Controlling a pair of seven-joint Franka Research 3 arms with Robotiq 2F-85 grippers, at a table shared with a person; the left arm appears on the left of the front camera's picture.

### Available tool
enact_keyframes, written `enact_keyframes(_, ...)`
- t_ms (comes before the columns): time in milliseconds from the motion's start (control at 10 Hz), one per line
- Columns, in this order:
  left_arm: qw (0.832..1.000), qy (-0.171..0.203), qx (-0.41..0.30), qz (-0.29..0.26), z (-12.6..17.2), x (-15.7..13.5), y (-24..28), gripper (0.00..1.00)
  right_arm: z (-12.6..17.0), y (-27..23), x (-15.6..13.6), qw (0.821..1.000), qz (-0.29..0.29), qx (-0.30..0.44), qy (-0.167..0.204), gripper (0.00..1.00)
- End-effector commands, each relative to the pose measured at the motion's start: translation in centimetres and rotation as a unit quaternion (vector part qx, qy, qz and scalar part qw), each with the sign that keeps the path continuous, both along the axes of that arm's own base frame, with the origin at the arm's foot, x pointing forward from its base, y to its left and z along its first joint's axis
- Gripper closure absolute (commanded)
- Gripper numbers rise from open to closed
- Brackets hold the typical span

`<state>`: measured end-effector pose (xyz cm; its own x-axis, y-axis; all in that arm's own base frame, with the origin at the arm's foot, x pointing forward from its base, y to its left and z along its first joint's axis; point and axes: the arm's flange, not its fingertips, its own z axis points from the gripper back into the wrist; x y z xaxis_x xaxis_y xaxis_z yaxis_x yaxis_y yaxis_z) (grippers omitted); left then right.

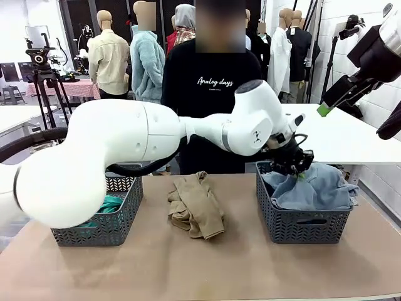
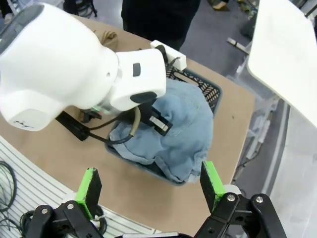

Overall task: Sort the tops and bottoms.
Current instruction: Sort the clothes according to human instructions.

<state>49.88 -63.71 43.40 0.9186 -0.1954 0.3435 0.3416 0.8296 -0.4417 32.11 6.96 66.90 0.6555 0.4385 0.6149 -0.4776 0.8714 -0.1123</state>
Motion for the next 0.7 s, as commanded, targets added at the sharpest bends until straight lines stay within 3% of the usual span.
enact_keyframes(0,0.999,-0.02,0.042,0.027,-1.9,0.7,-0.4,1.0,-0.1,0.1,0.0,1.0,-0.003,-0.006,0.002,0.0)
enact_keyframes(300,0.997,-0.006,0.069,0.027,-3.7,0.6,-0.4,1.0,-0.1,0.1,0.0,1.0,-0.003,-0.006,0.002,0.0)
enact_keyframes(600,0.997,0.004,0.073,0.031,-3.3,1.1,-0.2,1.0,-0.1,0.1,0.0,1.0,-0.003,-0.006,0.002,0.0)
